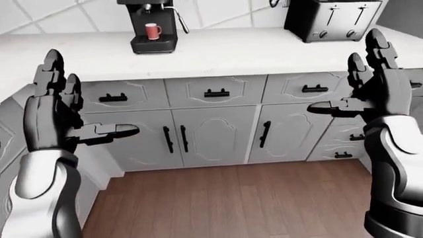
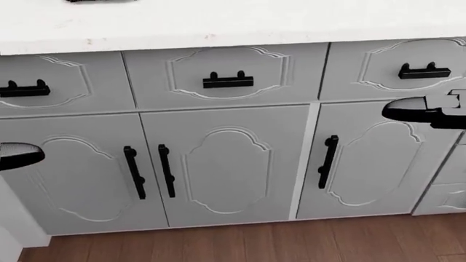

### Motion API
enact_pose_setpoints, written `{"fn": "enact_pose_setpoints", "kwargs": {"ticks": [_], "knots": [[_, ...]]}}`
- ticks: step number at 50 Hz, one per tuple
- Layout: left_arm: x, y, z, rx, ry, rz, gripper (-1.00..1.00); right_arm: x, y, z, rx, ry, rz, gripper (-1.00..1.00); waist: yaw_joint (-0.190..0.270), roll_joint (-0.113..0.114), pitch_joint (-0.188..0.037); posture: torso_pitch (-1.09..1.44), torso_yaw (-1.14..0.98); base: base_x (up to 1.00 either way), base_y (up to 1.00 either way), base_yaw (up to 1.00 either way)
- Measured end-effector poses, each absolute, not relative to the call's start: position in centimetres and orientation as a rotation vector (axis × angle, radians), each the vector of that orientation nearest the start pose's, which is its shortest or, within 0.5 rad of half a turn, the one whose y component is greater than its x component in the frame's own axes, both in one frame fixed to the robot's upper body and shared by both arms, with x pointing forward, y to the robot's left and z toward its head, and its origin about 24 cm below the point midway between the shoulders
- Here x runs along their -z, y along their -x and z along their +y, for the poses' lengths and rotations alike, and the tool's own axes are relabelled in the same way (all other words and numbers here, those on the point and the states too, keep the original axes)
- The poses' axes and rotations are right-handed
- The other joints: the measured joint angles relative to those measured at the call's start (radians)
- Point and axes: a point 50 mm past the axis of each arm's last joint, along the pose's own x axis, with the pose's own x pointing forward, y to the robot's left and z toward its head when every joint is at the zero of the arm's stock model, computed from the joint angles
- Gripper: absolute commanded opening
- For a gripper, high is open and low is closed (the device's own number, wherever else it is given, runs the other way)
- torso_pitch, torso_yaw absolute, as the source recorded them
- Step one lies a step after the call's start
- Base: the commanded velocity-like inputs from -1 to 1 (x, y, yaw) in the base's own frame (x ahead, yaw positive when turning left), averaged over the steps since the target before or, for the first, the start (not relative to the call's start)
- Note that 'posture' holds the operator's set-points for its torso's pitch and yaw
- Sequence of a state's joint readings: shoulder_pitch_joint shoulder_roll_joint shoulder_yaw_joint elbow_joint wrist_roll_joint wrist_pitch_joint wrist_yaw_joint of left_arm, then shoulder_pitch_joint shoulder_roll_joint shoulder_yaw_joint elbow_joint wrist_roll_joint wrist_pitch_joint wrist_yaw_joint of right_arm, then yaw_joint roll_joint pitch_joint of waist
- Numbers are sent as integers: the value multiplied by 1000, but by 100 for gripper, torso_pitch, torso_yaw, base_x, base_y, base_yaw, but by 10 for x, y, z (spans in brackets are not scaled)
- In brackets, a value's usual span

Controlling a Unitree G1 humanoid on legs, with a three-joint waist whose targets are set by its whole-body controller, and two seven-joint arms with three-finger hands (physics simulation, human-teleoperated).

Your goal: Pick the mug from under the coffee machine dispenser and place it on the counter.

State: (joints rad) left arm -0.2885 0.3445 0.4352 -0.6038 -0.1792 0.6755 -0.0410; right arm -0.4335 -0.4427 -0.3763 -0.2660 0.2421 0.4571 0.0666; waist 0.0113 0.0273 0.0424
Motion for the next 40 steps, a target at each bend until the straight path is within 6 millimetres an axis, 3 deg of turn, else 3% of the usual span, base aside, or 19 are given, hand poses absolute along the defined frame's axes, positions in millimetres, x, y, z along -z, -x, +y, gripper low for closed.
{"fn": "enact_pose_setpoints", "kwargs": {"ticks": [3, 5, 6, 8, 11, 16, 19, 20, 22, 25, 29, 31, 36, 40], "knots": [[-222, -243, 249, -228, -148, -319, 100, -230, -285, -262, 163, 131, -363, 100, 7, -37, 2, 0, 0, 22, 0, 0], [-223, -243, 249, -225, -149, -324, 100, -233, -284, -262, 163, 135, -376, 100, 9, -77, -5, 0, 0, 22, 0, 0], [-221, -244, 247, -217, -140, -319, 100, -232, -283, -263, 169, 136, -374, 100, 0, -66, -1, 0, 0, 23, 0, 0], [-215, -246, 244, -195, -132, -290, 100, -226, -282, -267, 183, 131, -350, 100, -12, -72, 12, 0, 0, 22, 0, 0], [-213, -247, 245, -190, -127, -270, 100, -224, -283, -268, 186, 131, -331, 100, -18, -66, 9, 0, 0, 23, 0, 0], [-221, -243, 246, -205, -139, -313, 100, -229, -282, -266, 176, 141, -362, 100, -22, -4, 14, 0, 0, 22, 0, 0], [-223, -243, 246, -205, -143, -323, 100, -231, -282, -264, 168, 142, -371, 100, -22, 44, 0, 0, 0, 22, 0, 0], [-222, -243, 248, -213, -141, -317, 100, -229, -283, -261, 157, 137, -365, 100, -14, 33, 4, 0, 0, 21, 0, 0], [-215, -244, 251, -229, -133, -284, 100, -223, -285, -257, 132, 134, -339, 100, -4, 34, 8, 0, 0, 22, 0, 0], [-215, -244, 252, -235, -133, -272, 100, -222, -285, -258, 126, 133, -327, 100, 1, 14, 0, 0, 0, 21, 0, 0], [-220, -242, 250, -228, -139, -305, 100, -231, -282, -259, 138, 143, -368, 100, 7, -37, 1, 0, 0, 21, 0, 0], [-221, -242, 250, -225, -140, -314, 100, -234, -281, -259, 137, 148, -384, 100, 9, -75, -5, 0, 0, 21, 0, 0], [-215, -246, 243, -181, -121, -277, 100, -227, -281, -266, 166, 140, -342, 100, -21, -67, 4, 0, 0, 21, 0, 0], [-218, -244, 245, -194, -124, -294, 100, -232, -281, -264, 158, 145, -358, 100, -19, -30, 7, 0, 0, 20, 0, 0]]}}
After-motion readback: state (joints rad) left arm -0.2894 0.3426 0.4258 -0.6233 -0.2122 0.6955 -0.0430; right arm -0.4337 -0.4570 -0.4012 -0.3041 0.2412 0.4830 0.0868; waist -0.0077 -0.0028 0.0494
